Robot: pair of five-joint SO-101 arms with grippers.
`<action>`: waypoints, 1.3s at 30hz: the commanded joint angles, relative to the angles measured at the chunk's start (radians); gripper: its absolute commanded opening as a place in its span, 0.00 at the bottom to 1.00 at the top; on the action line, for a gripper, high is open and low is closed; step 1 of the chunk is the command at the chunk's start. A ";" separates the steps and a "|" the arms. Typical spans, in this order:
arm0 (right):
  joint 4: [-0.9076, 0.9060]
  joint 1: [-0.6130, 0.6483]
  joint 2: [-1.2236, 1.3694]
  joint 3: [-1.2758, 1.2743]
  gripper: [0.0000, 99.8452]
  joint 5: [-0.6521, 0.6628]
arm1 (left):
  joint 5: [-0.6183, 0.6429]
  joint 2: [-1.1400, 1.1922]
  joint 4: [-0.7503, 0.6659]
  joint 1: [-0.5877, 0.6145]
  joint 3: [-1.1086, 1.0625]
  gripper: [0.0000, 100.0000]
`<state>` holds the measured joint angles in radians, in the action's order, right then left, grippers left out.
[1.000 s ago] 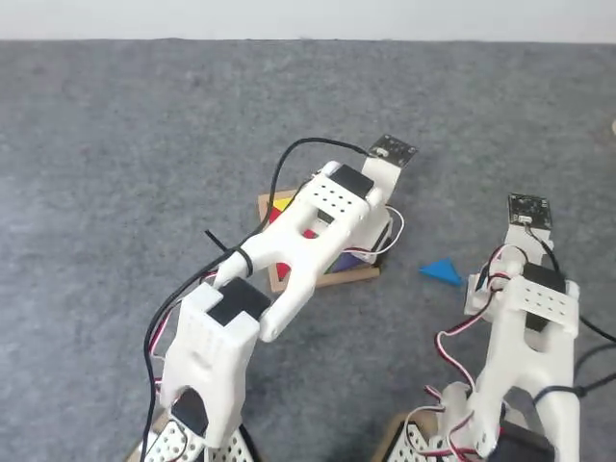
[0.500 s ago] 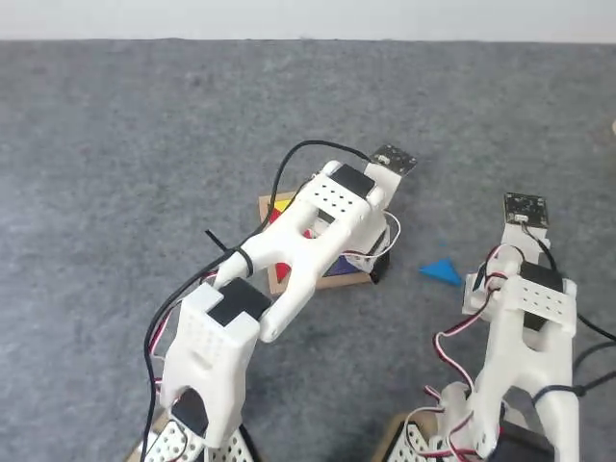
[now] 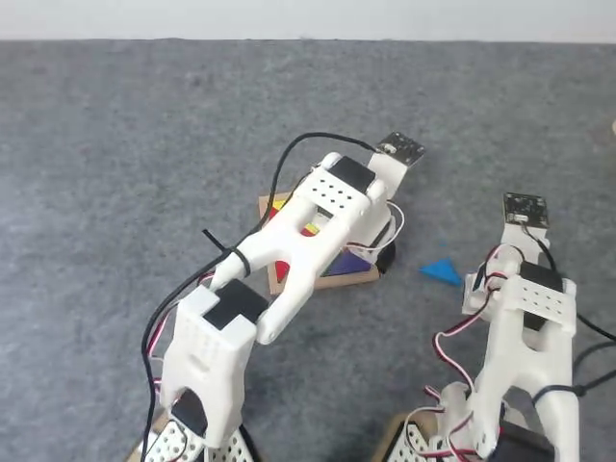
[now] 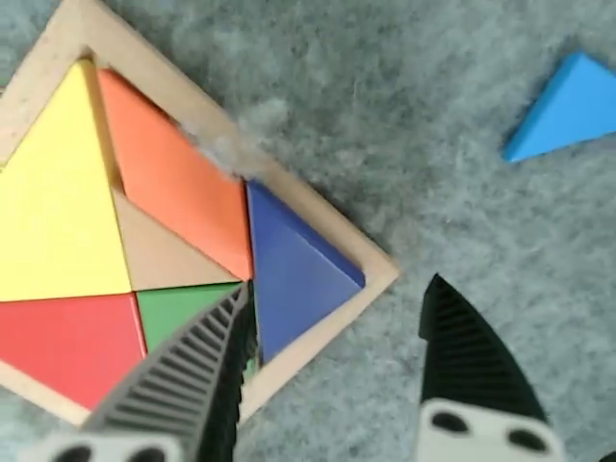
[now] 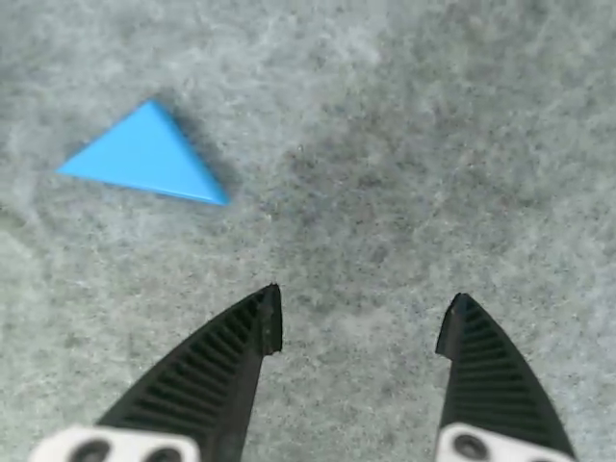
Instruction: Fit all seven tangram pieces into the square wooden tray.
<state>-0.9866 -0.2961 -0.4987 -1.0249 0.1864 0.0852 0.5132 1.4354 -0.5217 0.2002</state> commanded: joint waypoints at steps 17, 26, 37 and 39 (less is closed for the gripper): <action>0.013 0.035 0.010 0.049 0.27 -0.008 | -0.005 0.100 -0.075 -0.002 -0.004 0.27; 0.013 0.036 0.010 0.049 0.27 -0.008 | -0.054 -0.011 -0.048 -0.092 -0.001 0.27; 0.005 0.074 0.010 0.097 0.27 0.110 | 0.035 -0.393 0.048 0.140 -0.061 0.27; -0.012 0.102 0.013 0.130 0.27 0.146 | 0.037 -0.471 0.002 0.203 -0.170 0.27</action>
<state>-0.9851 -0.2317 -0.4941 -0.9866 0.2739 0.1051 0.1926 1.4722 -0.4066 0.1235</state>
